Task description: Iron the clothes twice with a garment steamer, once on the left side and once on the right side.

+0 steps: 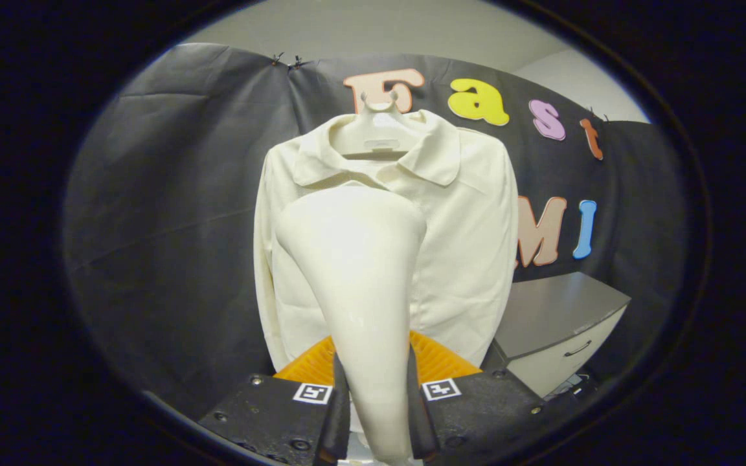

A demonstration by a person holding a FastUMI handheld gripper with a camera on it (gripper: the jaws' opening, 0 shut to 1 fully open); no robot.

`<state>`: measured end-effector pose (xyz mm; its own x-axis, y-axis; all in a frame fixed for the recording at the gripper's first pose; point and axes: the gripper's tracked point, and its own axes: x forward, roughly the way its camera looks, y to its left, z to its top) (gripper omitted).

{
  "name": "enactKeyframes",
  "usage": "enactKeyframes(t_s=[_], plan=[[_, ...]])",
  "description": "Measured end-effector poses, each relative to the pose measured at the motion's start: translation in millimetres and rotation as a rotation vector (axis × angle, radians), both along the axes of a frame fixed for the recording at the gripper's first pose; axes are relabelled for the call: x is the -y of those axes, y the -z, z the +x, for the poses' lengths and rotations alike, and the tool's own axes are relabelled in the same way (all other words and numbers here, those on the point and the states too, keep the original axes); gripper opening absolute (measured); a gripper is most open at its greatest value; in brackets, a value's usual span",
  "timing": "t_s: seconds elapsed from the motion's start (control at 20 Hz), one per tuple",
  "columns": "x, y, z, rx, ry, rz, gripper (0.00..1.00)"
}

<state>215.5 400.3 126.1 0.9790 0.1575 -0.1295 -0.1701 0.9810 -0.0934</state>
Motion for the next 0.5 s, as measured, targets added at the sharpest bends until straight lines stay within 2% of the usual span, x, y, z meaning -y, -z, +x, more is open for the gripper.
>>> enactKeyframes(t_s=[0.5], plan=[[-57.3,22.5,63.9,-0.024,0.018,0.007,0.36]])
